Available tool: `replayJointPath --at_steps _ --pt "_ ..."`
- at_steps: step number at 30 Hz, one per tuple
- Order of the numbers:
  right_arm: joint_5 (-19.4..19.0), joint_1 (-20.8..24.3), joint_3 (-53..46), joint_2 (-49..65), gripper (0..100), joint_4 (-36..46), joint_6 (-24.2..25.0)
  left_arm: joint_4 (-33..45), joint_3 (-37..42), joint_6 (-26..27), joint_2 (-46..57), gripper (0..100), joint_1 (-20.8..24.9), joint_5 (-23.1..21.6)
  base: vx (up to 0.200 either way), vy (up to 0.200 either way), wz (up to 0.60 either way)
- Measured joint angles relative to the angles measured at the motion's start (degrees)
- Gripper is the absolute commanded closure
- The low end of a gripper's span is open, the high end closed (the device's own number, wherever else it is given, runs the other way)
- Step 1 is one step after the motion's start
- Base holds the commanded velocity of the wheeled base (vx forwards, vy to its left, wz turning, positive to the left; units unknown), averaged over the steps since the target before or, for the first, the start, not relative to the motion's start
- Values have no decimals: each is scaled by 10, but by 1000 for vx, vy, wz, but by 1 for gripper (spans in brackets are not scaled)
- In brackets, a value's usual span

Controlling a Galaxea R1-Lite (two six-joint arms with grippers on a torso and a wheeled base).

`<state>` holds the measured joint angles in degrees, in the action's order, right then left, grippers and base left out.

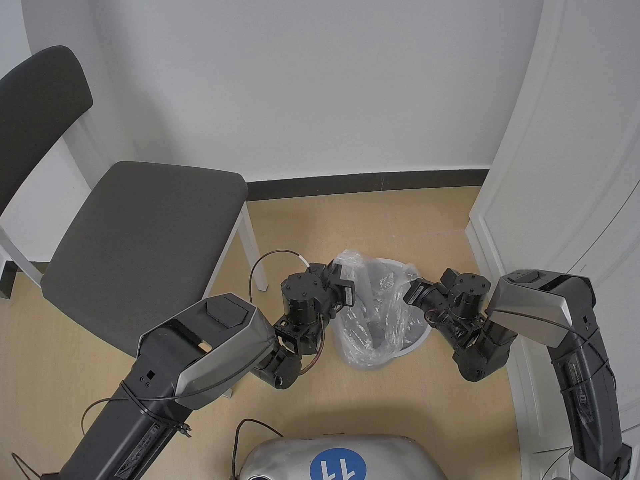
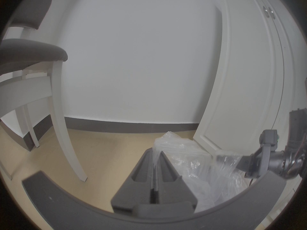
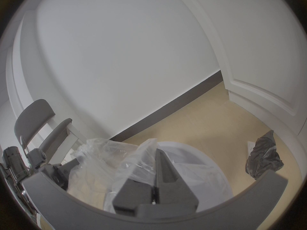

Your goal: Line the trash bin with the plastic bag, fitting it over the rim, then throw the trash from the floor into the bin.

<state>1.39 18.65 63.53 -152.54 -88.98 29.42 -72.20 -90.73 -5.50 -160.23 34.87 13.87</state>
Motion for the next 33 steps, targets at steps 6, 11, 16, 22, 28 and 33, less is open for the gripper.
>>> replayJointPath --at_steps 6,11,16,22,28,33 --pt "-5 6 -16 -1 100 0 -4 16 43 1 11 100 2 0 0 0 0" --pt "-16 5 -48 19 100 0 -20 18 56 2 26 100 -1 -4 0 0 0" --pt "-63 -11 -108 54 100 0 -77 37 89 13 51 100 -11 -20 0 0 0" --pt "-107 -49 -188 102 100 2 -185 81 171 51 101 100 -32 -57 0 0 0" --pt "-113 -83 -233 144 100 94 -289 125 204 105 133 100 -60 -57 0 0 0" --pt "-95 -106 -258 167 100 172 -349 143 204 124 136 100 -79 -49 0 0 0"
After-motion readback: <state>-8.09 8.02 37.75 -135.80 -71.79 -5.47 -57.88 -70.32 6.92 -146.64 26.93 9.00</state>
